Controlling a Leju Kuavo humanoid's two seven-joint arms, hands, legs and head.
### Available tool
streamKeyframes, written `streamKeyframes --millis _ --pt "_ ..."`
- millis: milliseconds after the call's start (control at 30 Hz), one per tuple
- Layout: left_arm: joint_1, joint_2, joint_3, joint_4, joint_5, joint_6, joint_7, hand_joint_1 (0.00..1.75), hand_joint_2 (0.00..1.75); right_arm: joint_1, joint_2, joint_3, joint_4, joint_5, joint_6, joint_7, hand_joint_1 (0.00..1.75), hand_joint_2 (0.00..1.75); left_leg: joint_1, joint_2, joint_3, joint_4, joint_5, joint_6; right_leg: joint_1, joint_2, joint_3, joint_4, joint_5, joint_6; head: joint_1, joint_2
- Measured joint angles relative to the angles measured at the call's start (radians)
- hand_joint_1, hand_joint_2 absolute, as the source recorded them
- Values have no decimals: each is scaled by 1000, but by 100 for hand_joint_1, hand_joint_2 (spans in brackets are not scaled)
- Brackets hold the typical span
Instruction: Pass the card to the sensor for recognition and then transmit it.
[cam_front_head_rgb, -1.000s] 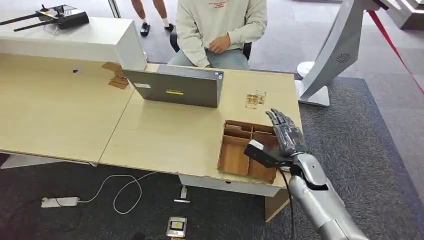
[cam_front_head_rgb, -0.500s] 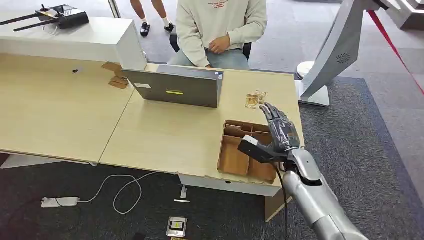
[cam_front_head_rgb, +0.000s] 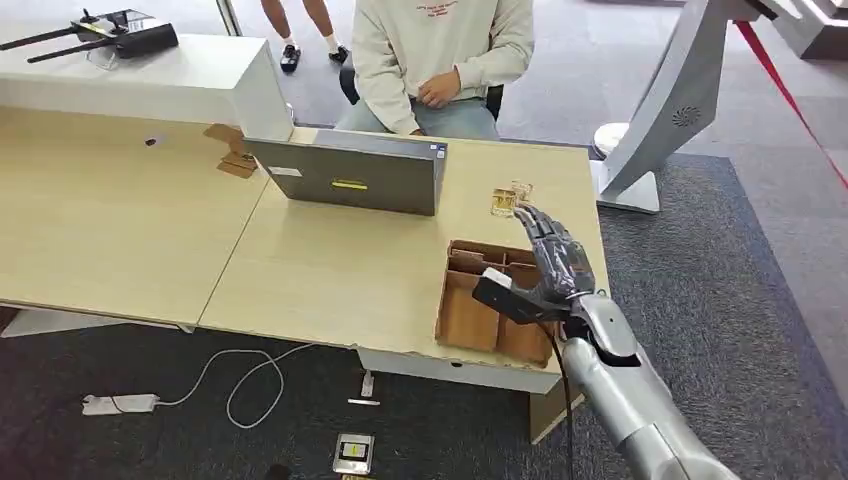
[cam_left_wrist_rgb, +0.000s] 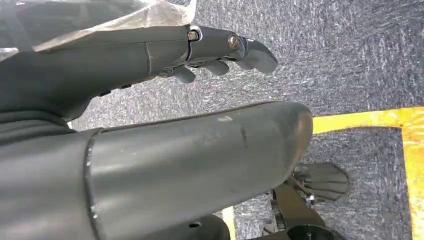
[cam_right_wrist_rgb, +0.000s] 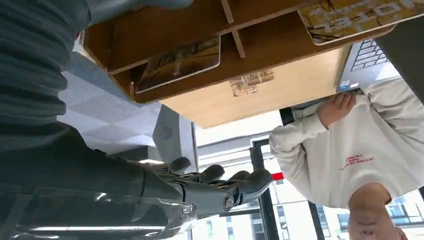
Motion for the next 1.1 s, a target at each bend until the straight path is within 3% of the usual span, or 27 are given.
streamKeyframes --millis 567,600,633,1100 --pt "0 0 7 0 6 0 1 0 0 -9 -6 0 34 -9 3 0 2 175 0 0 0 0 0 0 0 0 0 0 0 0 0 0" --pt "0 0 8 0 6 0 0 0 0 -9 -7 0 35 -10 2 0 58 175 0 0 0 0 0 0 0 0 0 0 0 0 0 0" --pt "0 0 9 0 6 0 -1 0 0 -9 -8 0 37 -11 1 0 173 175 0 0 0 0 0 0 0 0 0 0 0 0 0 0" --pt "0 -3 24 0 7 6 -11 0 0 -12 -11 0 41 -36 20 -5 175 175 0 0 0 0 0 0 0 0 0 0 0 0 0 0"
